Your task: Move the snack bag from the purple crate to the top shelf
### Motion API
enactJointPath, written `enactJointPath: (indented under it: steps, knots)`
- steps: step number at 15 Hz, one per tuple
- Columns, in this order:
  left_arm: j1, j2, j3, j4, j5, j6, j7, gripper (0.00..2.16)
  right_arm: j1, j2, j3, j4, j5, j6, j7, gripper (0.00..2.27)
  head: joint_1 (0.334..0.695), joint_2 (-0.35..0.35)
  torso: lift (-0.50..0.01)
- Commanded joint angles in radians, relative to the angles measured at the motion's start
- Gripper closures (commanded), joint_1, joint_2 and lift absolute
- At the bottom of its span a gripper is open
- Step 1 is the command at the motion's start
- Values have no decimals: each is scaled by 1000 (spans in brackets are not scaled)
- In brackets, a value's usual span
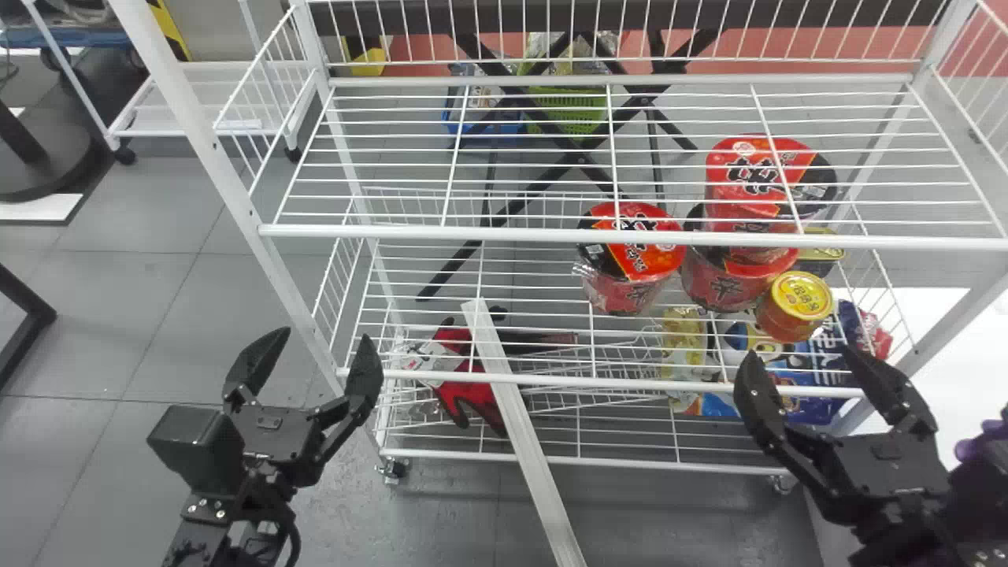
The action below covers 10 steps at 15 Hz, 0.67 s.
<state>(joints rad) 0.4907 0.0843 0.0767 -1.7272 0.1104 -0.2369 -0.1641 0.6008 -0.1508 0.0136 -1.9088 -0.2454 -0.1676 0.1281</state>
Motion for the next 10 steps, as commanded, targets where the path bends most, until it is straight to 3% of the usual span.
enactJointPath:
  steps: [1,6,8,10]
  knots:
    - [2,2,0,0,0,-3,0,134,4,0,-7,-4,8,10,2,26,695,54,-456]
    - [2,3,0,2,0,0,0,134,19,-1,-4,34,2,-207,15,-2,695,47,-456]
    - [2,3,0,3,0,0,0,134,19,-1,-9,-10,11,10,5,2,695,44,-455]
    - [2,5,0,5,0,0,0,134,17,-1,-6,-4,18,-26,-18,-2,695,47,-454]
